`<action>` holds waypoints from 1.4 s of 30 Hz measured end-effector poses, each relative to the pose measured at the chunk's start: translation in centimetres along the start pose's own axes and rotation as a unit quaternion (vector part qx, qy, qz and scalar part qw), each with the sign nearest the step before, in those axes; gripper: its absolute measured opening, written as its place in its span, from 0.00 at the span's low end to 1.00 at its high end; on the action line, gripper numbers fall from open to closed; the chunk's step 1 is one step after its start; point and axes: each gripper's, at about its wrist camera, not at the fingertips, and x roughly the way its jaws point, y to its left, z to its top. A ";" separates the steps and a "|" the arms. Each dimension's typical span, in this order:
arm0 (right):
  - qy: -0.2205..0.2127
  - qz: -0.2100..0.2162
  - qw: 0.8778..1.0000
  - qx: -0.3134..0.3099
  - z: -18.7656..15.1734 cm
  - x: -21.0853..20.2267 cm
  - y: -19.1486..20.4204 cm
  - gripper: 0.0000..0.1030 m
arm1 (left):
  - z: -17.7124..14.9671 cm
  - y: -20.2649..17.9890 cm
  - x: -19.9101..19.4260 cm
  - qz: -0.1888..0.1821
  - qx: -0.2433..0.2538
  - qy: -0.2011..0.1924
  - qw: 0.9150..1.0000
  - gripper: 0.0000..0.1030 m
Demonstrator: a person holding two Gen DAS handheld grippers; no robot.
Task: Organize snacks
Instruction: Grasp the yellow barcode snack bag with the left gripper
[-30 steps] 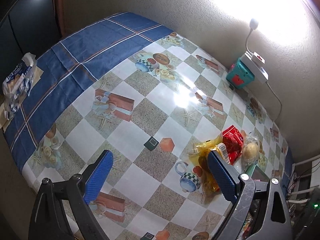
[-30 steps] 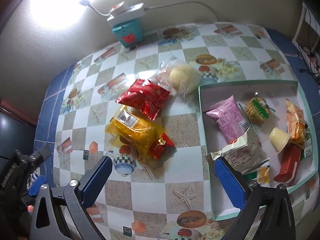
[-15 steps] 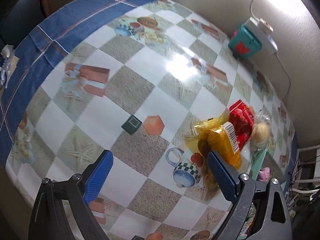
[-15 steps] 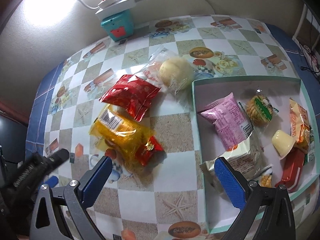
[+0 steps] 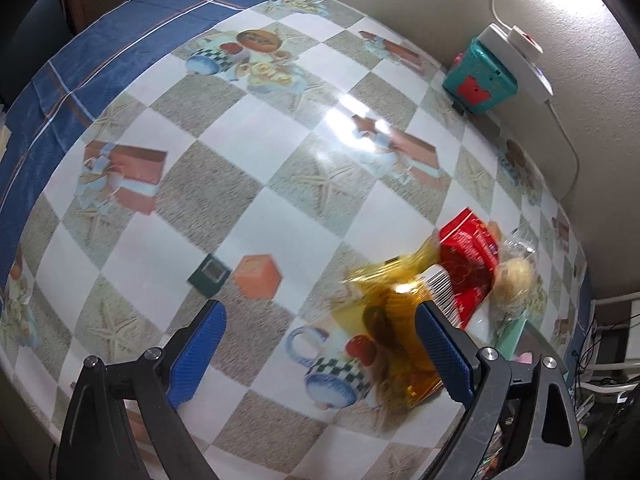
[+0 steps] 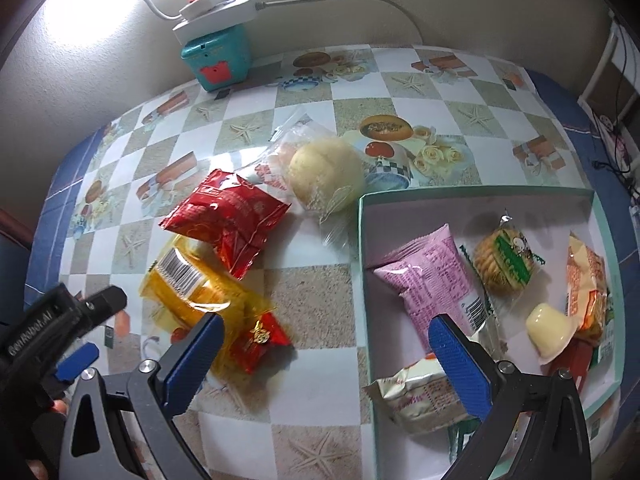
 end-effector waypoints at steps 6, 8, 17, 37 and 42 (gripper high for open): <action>0.004 -0.009 1.000 0.009 0.7 0.6 -0.7 1.00 | 0.3 -1.3 0.9 -0.018 0.001 0.014 1.000 0.93; 0.001 -0.012 1.000 0.009 0.9 0.5 -0.8 1.00 | 0.2 -1.9 1.2 -0.020 0.007 0.019 1.000 0.93; 0.005 -0.019 1.000 0.011 1.1 0.9 -1.1 1.00 | -0.3 -4.7 1.9 -0.023 0.034 0.027 0.999 0.93; 0.011 -0.023 0.999 0.039 1.3 0.6 -3.6 1.00 | -1.5 -8.1 4.2 -0.028 0.058 0.042 0.997 0.61; 0.013 -0.022 0.999 0.037 1.3 0.7 -3.5 1.00 | -1.4 -8.0 4.3 -0.031 0.052 0.040 0.997 0.56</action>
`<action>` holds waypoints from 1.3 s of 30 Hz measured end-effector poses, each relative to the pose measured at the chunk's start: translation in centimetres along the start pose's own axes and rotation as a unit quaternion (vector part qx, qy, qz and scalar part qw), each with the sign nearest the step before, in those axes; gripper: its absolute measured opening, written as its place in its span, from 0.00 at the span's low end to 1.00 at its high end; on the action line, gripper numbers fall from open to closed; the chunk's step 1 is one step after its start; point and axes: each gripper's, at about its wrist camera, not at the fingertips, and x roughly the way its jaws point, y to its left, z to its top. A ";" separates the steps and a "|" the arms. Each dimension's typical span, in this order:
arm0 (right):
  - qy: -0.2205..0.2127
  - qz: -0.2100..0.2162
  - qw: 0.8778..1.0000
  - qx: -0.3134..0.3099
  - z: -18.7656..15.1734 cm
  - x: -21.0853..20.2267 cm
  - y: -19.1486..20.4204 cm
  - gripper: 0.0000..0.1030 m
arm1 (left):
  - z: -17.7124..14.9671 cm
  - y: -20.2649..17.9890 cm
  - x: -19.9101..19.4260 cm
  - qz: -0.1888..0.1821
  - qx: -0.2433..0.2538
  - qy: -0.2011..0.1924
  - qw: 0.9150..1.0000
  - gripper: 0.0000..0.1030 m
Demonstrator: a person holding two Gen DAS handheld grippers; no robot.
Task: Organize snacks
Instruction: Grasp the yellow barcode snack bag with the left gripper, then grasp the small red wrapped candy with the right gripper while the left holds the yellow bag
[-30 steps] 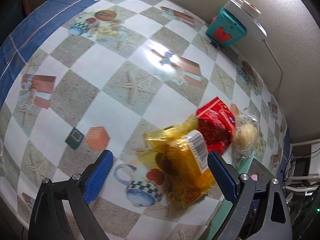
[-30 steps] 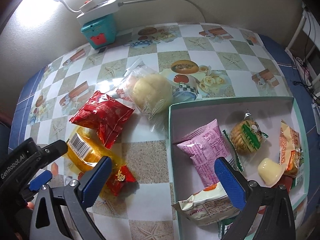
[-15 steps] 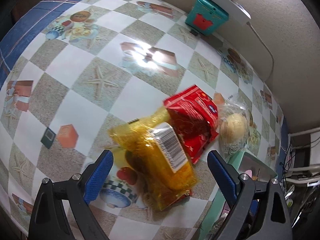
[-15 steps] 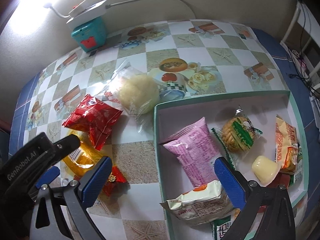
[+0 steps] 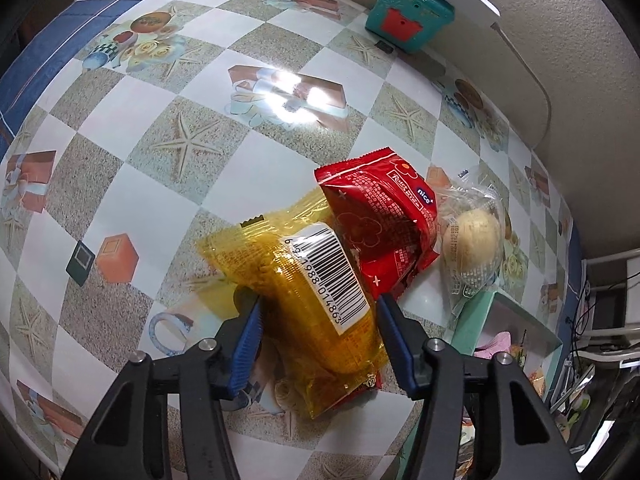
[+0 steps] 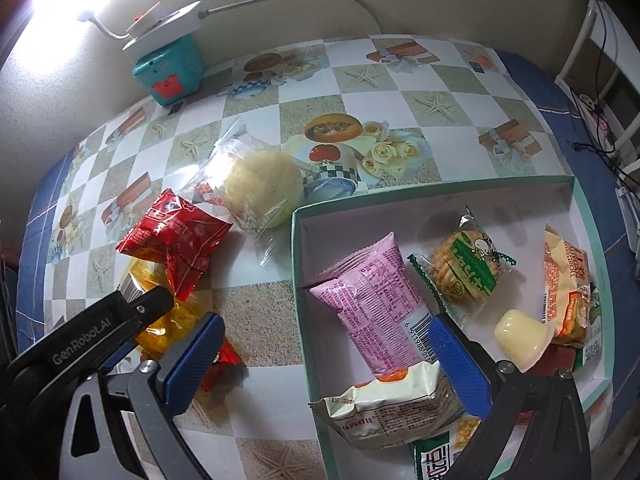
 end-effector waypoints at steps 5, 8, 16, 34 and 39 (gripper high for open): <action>0.000 0.004 1.000 0.008 0.1 -0.1 -0.2 1.00 | -0.2 0.6 -0.4 -0.008 -0.007 -0.002 1.000 0.50; -0.002 0.004 1.000 0.012 0.2 -0.2 -0.5 1.00 | -0.2 0.9 -0.8 -0.008 -0.010 -0.003 1.000 0.48; -0.002 0.003 1.000 0.007 0.1 -0.3 0.0 1.00 | 0.0 1.6 -1.6 -0.015 -0.014 -0.004 1.000 0.44; 0.004 0.047 0.994 -0.095 -1.9 -0.4 6.4 0.91 | -0.3 9.5 -4.0 -0.027 -0.109 -0.001 0.994 0.44; 0.020 0.066 0.992 -0.104 -2.5 0.6 7.1 0.82 | -0.2 10.3 -4.2 -0.036 -0.121 -0.001 0.992 0.44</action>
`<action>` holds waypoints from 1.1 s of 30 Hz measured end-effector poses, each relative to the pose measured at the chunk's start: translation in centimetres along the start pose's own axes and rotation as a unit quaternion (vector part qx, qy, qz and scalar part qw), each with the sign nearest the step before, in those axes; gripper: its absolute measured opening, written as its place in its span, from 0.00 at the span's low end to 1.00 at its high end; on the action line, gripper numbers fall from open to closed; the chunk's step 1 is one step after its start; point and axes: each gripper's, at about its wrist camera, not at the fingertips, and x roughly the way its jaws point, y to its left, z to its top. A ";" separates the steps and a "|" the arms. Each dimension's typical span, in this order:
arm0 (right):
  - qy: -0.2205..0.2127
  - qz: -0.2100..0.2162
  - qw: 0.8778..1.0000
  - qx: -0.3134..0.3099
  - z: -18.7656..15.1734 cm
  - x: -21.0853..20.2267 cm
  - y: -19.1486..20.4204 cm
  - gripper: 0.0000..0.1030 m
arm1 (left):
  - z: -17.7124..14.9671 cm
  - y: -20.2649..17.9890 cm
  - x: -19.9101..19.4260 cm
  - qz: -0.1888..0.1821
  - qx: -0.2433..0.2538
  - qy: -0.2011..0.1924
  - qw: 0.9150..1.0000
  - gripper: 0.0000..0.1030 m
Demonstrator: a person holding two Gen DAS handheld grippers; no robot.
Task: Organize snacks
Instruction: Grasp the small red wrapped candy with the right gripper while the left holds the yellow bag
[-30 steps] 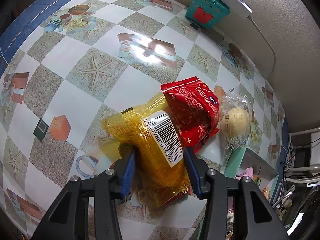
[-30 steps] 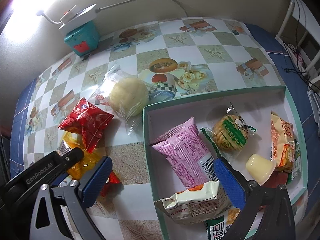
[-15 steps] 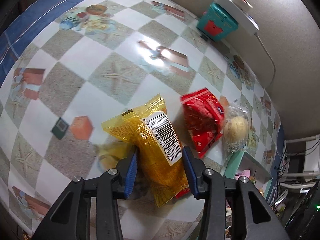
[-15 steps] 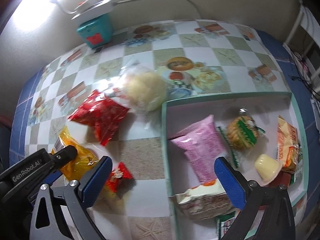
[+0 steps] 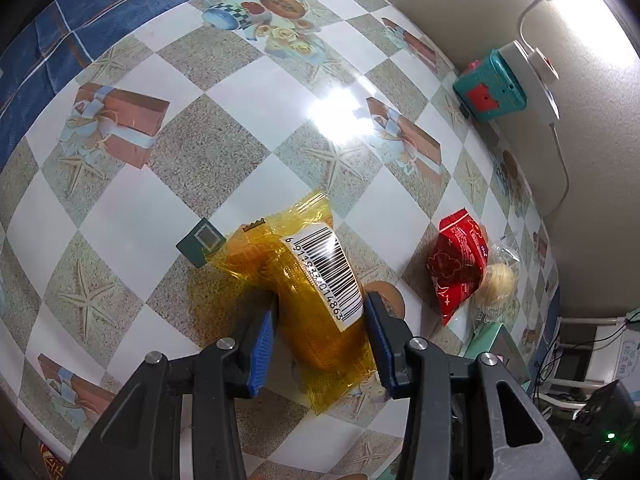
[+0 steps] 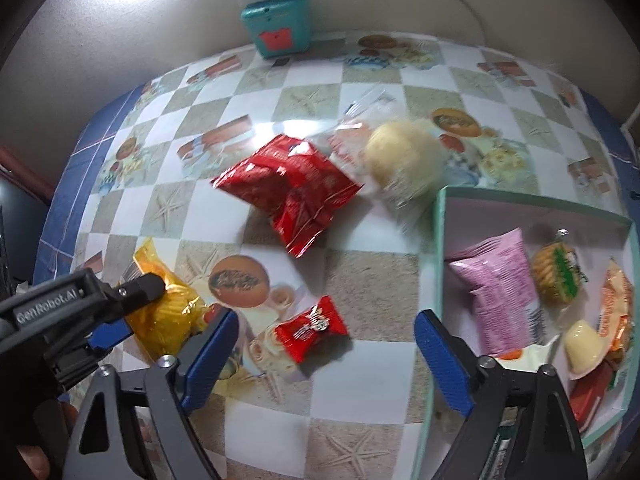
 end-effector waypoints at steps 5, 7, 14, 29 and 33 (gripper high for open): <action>0.030 0.019 0.999 0.005 -0.6 2.1 0.2 0.68 | 0.1 0.2 0.0 -0.005 -0.006 0.001 1.000 0.44; 0.033 0.021 0.999 0.001 -0.7 2.4 0.5 0.64 | 0.1 0.1 0.1 -0.006 -0.006 0.002 1.000 0.44; 0.032 0.016 0.999 -0.009 -0.9 3.3 1.5 0.51 | 0.1 0.3 0.0 -0.010 -0.009 0.003 1.000 0.44; 0.010 -0.026 0.999 -0.037 -0.7 4.0 3.3 0.34 | 0.2 0.2 0.1 -0.010 -0.010 0.003 1.000 0.44; 0.008 -0.014 0.999 -0.030 -0.8 3.8 2.7 0.29 | 0.2 0.3 0.1 -0.010 -0.009 0.003 1.000 0.44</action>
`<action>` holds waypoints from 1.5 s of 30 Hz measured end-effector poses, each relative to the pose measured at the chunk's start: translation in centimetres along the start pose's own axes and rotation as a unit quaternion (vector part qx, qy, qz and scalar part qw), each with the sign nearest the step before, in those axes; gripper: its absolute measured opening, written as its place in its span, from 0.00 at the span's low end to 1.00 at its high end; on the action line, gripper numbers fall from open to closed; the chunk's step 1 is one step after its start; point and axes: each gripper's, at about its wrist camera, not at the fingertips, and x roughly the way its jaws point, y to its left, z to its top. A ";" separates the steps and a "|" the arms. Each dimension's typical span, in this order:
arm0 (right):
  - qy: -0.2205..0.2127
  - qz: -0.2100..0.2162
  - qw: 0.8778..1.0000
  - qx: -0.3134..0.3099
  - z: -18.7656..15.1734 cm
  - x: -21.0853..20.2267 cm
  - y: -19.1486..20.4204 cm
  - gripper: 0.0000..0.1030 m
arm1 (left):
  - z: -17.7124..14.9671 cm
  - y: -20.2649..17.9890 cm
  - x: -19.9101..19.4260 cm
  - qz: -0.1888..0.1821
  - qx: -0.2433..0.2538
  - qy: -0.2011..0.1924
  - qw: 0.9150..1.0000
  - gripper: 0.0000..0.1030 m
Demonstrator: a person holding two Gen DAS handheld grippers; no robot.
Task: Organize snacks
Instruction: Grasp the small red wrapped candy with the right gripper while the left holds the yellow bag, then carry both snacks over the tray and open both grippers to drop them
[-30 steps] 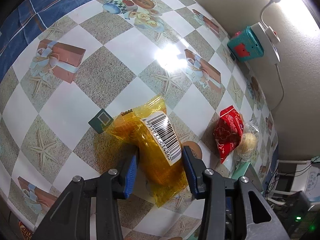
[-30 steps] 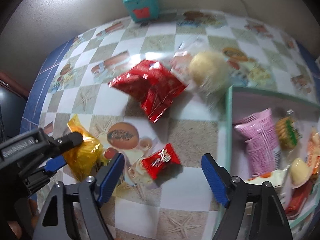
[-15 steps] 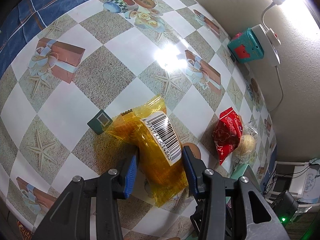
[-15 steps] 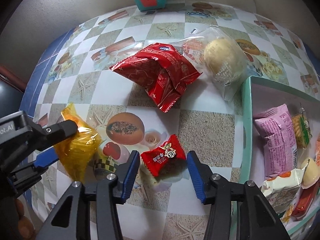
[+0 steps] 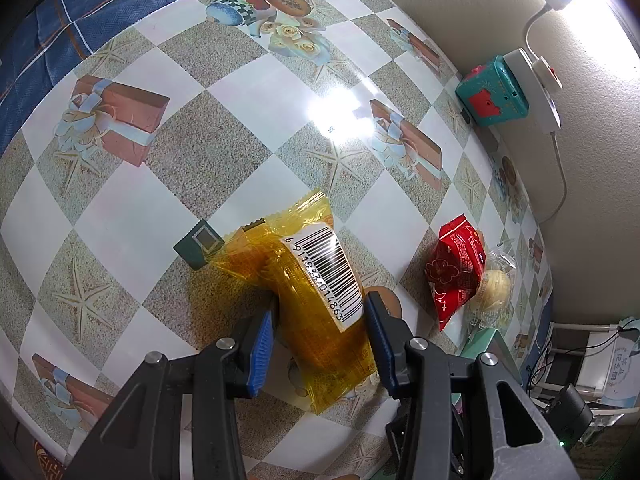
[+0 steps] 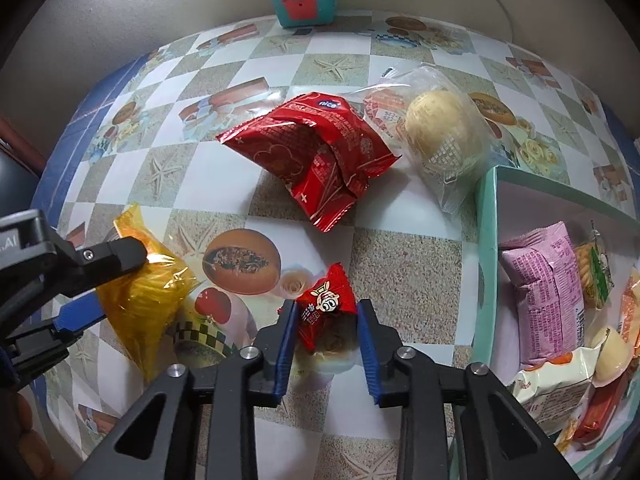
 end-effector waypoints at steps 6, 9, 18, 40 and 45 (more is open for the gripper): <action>0.000 0.017 1.000 0.015 0.1 -0.2 -0.9 0.22 | 0.0 0.1 0.0 0.001 0.001 -0.001 1.000 0.44; 0.002 0.024 1.000 0.019 0.1 -0.3 -1.2 0.21 | 0.0 0.0 0.1 0.002 0.001 -0.002 1.000 0.44; -0.025 0.046 0.998 0.035 0.5 -3.2 -2.6 0.21 | 0.0 -0.7 -0.9 -0.001 0.010 -0.013 1.000 0.44; -0.115 0.031 0.974 0.191 1.2 -12.3 -15.0 0.21 | -4.0 -11.4 -6.1 -0.046 0.138 -0.074 0.987 0.44; -0.120 0.015 0.964 0.236 0.4 -13.2 -19.9 0.21 | -6.5 -14.9 -5.2 -0.053 0.183 -0.061 0.980 0.44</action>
